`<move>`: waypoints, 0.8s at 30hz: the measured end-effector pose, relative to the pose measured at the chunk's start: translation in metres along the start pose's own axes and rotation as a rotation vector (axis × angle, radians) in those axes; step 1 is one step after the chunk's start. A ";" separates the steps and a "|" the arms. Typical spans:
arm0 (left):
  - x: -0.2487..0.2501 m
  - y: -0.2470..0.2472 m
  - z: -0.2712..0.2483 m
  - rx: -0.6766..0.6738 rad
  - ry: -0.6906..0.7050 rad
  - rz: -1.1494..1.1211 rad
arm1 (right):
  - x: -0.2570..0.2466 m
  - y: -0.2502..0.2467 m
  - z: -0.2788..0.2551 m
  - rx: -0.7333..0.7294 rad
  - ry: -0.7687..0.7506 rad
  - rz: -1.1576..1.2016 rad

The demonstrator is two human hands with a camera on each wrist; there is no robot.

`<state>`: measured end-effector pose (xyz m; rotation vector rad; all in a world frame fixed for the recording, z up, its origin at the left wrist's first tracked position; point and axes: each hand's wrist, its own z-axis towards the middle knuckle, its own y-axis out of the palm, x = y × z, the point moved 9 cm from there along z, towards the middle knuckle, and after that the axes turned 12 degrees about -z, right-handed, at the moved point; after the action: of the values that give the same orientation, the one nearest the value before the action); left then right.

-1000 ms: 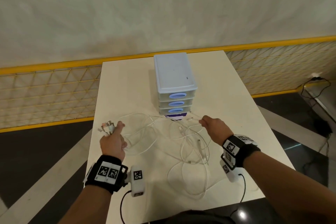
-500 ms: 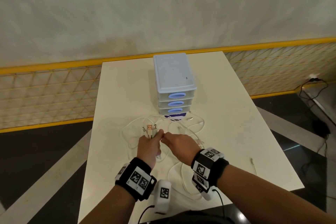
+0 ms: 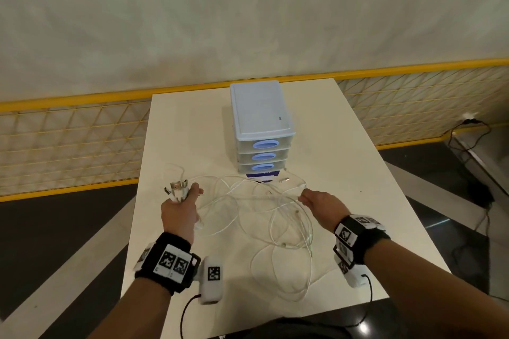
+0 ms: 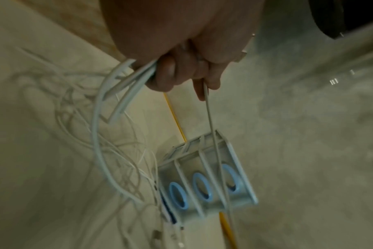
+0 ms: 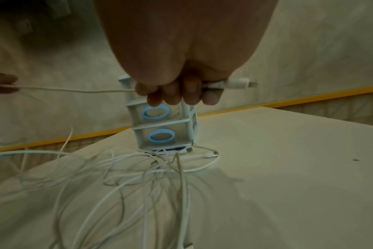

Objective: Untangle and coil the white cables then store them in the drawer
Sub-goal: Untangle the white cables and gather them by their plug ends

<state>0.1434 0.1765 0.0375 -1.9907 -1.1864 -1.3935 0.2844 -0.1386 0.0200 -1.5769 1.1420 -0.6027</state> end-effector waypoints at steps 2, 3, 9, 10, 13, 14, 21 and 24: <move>-0.007 0.002 -0.002 -0.096 -0.039 0.109 | 0.008 0.004 -0.003 0.021 0.018 0.013; -0.014 0.004 -0.003 -0.139 -0.073 0.155 | 0.012 0.007 -0.004 0.032 0.022 -0.002; -0.024 -0.003 -0.005 -0.168 -0.125 0.131 | 0.051 0.030 -0.006 -0.068 0.164 -0.292; -0.024 -0.005 -0.004 -0.167 -0.132 0.076 | 0.057 0.033 -0.005 -0.091 0.183 -0.346; -0.020 -0.008 0.001 -0.152 -0.169 -0.077 | 0.067 0.036 0.004 -0.086 0.220 -0.387; -0.019 -0.008 0.002 -0.146 -0.181 -0.111 | 0.067 0.034 0.009 -0.061 0.229 -0.369; -0.029 -0.004 -0.002 -0.186 -0.226 -0.185 | 0.011 0.023 0.066 -0.046 0.094 -0.118; -0.038 -0.009 -0.003 -0.155 -0.217 -0.205 | -0.017 0.027 0.092 -0.077 0.051 -0.079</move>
<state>0.1293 0.1638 0.0034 -2.2265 -1.4533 -1.4320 0.3438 -0.0818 -0.0324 -1.6868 1.1572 -0.6609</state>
